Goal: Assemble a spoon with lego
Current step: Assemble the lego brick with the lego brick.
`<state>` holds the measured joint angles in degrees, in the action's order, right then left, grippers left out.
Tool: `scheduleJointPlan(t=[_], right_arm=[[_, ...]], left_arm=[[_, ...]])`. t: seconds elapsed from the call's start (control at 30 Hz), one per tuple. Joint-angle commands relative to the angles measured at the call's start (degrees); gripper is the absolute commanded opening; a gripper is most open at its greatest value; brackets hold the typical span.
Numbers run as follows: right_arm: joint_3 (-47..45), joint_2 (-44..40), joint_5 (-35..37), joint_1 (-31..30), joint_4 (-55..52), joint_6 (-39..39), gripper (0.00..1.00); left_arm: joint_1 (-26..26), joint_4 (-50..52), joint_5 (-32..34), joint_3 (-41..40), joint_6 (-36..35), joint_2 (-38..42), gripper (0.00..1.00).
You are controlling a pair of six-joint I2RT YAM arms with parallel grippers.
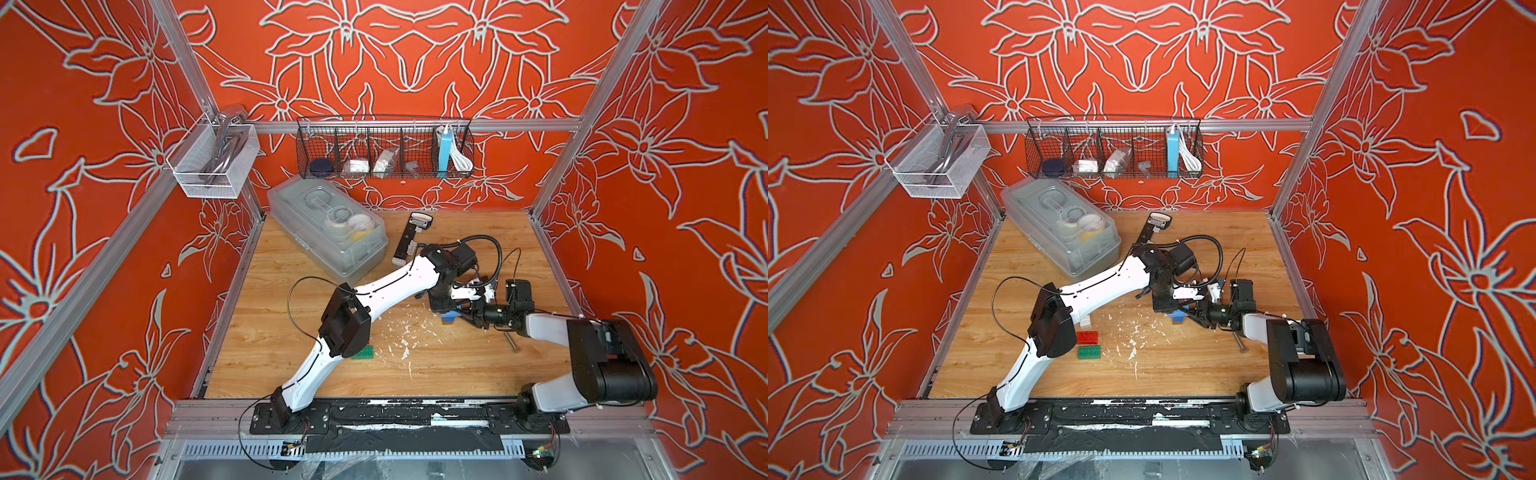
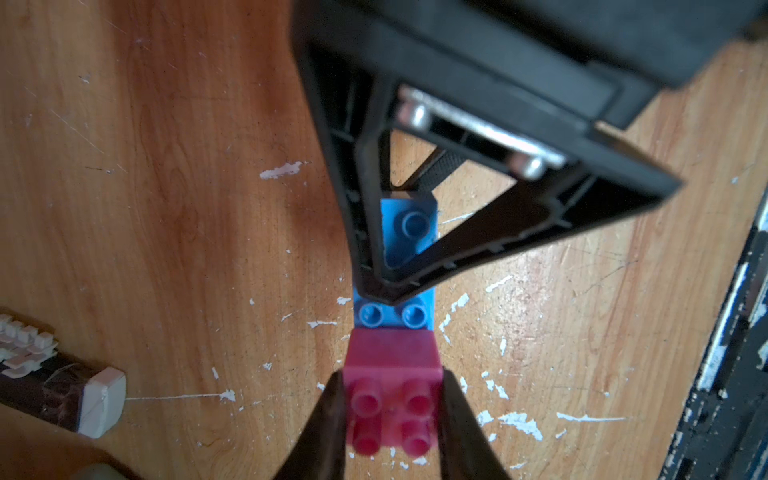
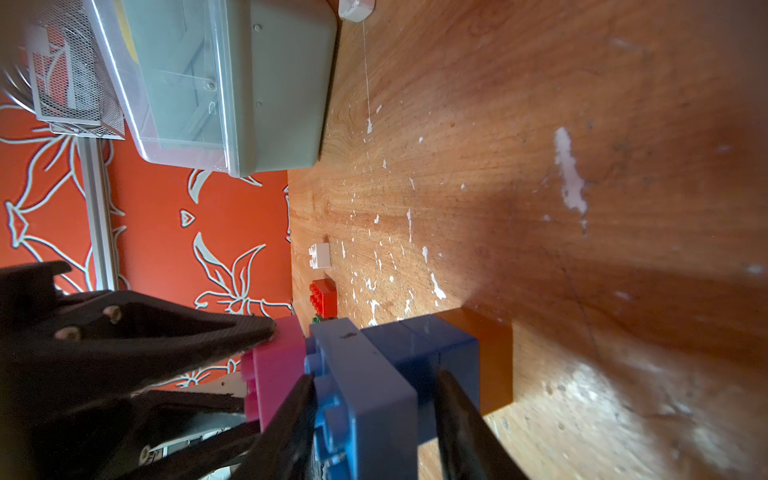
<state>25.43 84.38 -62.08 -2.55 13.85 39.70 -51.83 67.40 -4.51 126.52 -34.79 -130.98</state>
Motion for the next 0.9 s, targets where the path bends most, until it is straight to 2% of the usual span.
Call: scheduleJointPlan(t=[0.0,0.3,0.53,0.87], right_arm=[[-0.09,1.46,2.85,-0.09,-4.33,-1.03,0.48],[0.00,1.86,2.93,-0.09,-4.44,-1.16,0.47],[0.01,2.64,3.75,0.02,-6.06,-2.21,0.46],[0.27,4.15,4.28,0.29,-7.42,-3.07,0.45]], left_arm=[[-0.33,2.62,-1.96,-1.45,-1.37,-1.52,0.00],[-0.57,7.94,0.03,2.79,-0.54,-6.54,0.00],[-0.64,7.71,3.10,2.32,-0.68,-5.55,0.00],[-0.65,6.75,0.80,2.97,-0.55,-4.59,0.00]])
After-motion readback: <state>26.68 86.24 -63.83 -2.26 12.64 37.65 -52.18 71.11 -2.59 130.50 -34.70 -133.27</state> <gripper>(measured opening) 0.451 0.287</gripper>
